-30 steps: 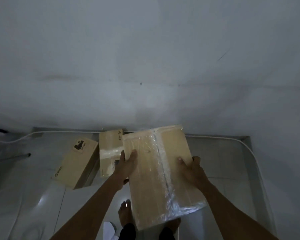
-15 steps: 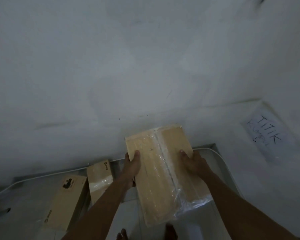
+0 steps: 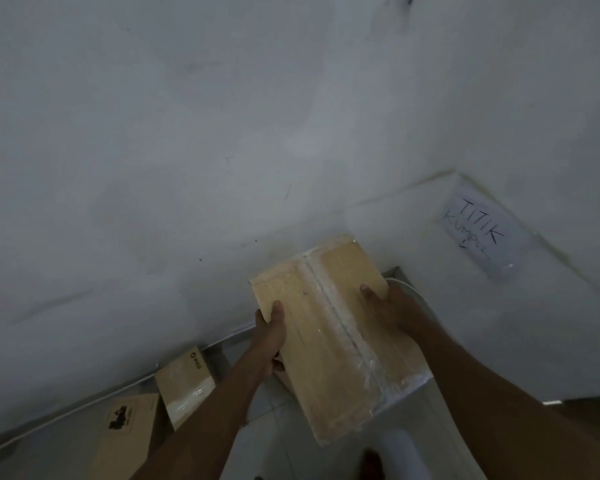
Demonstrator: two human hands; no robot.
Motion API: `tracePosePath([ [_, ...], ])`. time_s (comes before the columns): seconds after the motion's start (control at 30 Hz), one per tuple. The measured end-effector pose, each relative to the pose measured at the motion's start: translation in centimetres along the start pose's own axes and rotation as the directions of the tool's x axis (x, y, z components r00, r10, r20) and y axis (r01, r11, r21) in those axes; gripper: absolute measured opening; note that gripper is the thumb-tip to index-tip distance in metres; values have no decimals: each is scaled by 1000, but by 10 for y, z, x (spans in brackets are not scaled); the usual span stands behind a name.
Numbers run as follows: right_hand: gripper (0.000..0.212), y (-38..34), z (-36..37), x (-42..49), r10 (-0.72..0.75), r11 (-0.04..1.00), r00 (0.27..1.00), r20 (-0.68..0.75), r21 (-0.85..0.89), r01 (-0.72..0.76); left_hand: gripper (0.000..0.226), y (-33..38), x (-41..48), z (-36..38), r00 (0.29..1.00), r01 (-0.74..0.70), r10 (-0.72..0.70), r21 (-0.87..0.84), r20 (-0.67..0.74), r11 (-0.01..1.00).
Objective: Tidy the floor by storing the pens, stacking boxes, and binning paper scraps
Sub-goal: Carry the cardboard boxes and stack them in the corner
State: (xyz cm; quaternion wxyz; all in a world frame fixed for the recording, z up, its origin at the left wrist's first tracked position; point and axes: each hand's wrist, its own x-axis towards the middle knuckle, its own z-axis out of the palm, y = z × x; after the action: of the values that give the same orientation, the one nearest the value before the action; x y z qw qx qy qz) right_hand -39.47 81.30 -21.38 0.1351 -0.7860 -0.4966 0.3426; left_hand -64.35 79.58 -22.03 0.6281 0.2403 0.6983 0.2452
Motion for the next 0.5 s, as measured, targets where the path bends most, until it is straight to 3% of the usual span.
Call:
tracePosePath([
  [0.33, 73, 65, -57, 30, -4, 996, 997, 80, 88, -3, 60, -5, 13, 95, 1000, -21, 21, -12, -10, 1000],
  [0.5, 71, 110, -88, 65, 86, 991, 991, 101, 89, -95, 61, -12, 29, 163, 999, 40, -40, -61, -4, 997],
])
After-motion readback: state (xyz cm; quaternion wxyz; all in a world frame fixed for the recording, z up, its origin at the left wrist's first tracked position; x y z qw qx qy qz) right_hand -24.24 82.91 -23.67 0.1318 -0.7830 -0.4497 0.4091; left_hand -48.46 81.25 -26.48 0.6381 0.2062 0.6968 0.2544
